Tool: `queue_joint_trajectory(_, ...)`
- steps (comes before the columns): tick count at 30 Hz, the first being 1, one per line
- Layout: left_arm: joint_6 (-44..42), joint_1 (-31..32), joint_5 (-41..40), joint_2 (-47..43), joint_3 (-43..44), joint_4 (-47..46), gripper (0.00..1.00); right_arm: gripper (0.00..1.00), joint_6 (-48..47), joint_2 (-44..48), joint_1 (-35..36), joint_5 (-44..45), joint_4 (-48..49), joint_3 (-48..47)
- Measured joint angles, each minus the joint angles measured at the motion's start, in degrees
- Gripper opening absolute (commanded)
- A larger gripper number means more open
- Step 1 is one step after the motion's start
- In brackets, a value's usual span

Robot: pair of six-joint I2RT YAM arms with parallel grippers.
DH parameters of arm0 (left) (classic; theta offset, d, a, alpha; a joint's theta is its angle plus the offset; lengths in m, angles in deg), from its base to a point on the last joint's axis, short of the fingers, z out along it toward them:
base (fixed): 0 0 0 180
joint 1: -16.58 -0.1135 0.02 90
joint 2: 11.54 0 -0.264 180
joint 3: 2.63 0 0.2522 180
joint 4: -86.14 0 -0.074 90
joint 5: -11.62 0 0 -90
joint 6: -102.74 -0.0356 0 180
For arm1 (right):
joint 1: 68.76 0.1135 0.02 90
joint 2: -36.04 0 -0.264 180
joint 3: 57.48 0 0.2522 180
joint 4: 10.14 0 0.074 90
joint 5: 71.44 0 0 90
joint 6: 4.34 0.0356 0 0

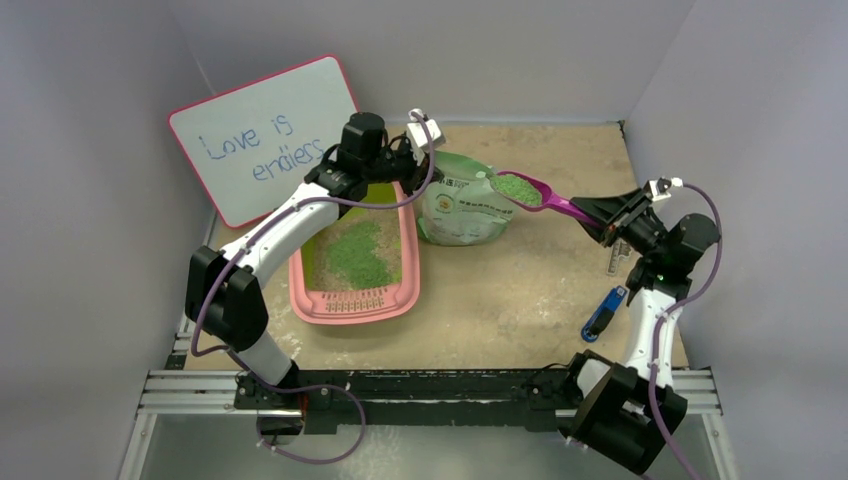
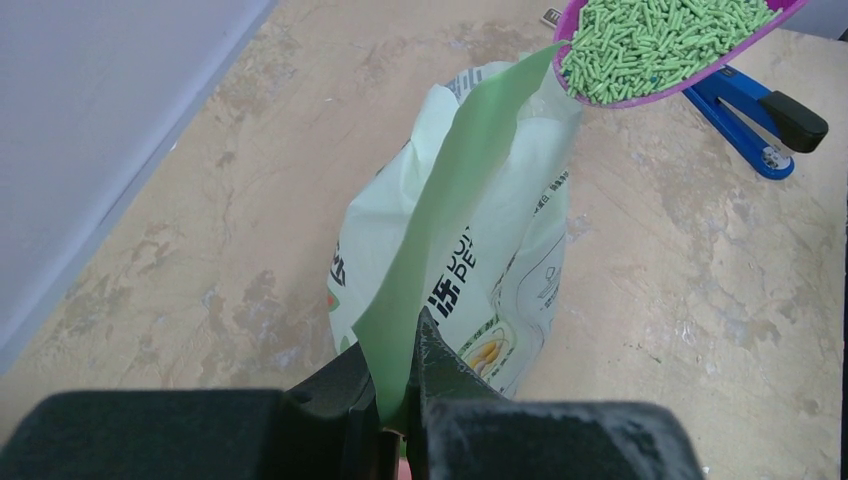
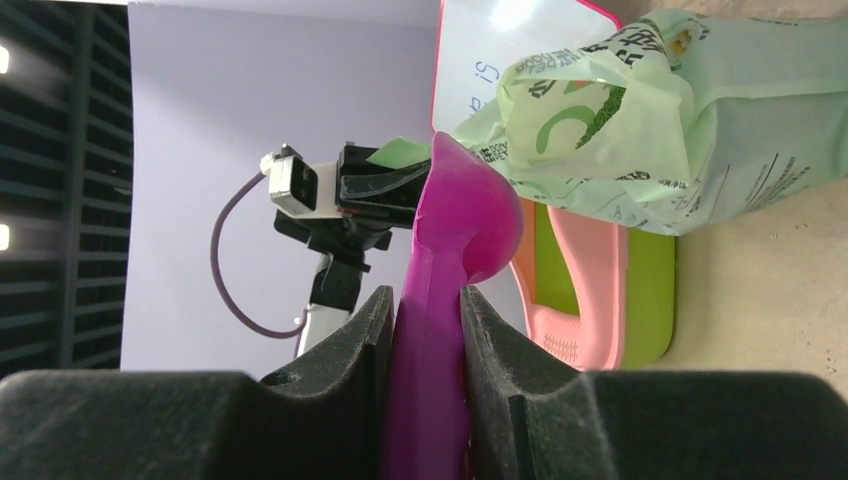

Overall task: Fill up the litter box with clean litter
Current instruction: Pour the cat litter into the litter box.

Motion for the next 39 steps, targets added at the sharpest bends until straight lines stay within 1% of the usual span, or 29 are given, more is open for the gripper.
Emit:
queue_joint_trajectory(25,1.4,0.0,-1.3,0.2,-0.5,-1.9,0.0,0.0,3.3,4.4,1.4,-1.2,1.7,1.8)
queue_joint_trajectory(34,1.4,0.0,-1.4,0.3,-0.5,-2.2,0.0,0.0,4.2,4.2,4.3,-1.2,2.9,1.9)
queue_joint_trajectory(39,1.4,0.0,-1.5,0.3,-0.5,-2.2,0.0,0.0,2.3,4.0,6.6,-1.1,-0.3,0.6)
